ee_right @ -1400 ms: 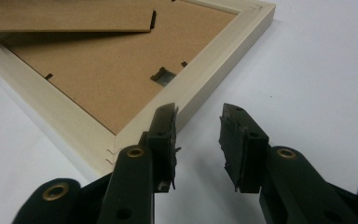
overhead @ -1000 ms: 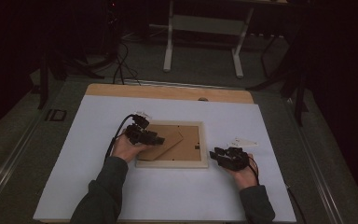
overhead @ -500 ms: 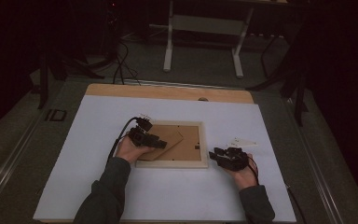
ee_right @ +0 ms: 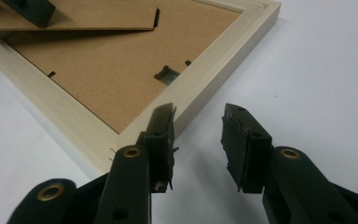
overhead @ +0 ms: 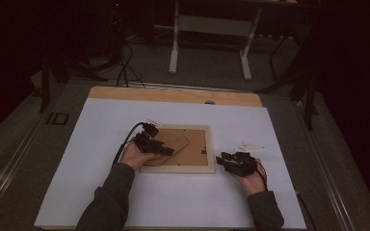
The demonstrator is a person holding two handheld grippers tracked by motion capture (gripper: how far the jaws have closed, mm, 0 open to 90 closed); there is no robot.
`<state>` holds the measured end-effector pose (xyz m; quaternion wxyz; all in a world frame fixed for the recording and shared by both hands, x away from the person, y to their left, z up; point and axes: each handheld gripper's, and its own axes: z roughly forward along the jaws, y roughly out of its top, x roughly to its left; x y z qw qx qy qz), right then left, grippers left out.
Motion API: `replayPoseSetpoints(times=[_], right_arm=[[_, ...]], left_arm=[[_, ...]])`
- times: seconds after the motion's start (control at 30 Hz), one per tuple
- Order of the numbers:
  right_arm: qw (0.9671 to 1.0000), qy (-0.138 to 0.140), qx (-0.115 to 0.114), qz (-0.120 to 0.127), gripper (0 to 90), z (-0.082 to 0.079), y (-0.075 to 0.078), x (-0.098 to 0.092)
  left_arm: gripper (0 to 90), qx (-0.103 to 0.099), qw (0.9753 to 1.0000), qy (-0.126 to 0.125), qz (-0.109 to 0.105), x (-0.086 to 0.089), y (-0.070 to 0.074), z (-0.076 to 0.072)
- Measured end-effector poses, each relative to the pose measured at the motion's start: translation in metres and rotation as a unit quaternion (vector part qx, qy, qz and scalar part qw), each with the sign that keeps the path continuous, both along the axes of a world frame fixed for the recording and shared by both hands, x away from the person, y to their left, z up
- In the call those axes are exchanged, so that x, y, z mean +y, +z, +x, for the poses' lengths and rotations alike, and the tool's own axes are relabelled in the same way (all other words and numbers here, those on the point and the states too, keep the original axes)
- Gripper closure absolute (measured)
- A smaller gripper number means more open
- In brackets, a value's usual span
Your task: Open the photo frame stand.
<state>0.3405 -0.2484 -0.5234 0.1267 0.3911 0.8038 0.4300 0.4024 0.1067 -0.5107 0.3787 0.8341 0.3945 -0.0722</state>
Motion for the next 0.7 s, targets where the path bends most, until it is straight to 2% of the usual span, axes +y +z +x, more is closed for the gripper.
replayPoseSetpoints(times=[0.37, 0.53, 0.7], right_arm=[[1.0, 0.003, 0.001, -0.001, 63.0, 0.0003, -0.0009, 0.0008], [1.0, 0.005, 0.002, -0.001, 62.7, 0.0001, -0.0008, 0.0015], [1.0, 0.004, 0.001, 0.0, 62.6, 0.0001, -0.0006, 0.001]], left_arm=[[41.4, -0.002, 0.9999, -0.007, 0.008, -0.001, -0.0002, -0.0015], [41.2, 0.007, 1.0, -0.007, -0.002, 0.0004, -0.0009, -0.0007], [40.3, 0.011, 0.9999, -0.009, 0.0, 0.0, -0.0004, -0.0011]])
